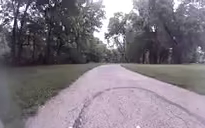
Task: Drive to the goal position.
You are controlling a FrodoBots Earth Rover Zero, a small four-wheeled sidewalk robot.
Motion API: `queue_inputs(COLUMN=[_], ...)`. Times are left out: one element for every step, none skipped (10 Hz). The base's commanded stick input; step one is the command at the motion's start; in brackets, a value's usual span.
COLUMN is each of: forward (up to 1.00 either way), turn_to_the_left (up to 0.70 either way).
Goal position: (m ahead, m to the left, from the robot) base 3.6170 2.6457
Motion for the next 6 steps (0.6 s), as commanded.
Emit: queue_inputs(forward=[0.7, 0.7, 0.7, 0.7, 0.7, 0.7], turn_to_the_left=[0.0, 0.0, 0.0, 0.0, 0.0, 0.0])
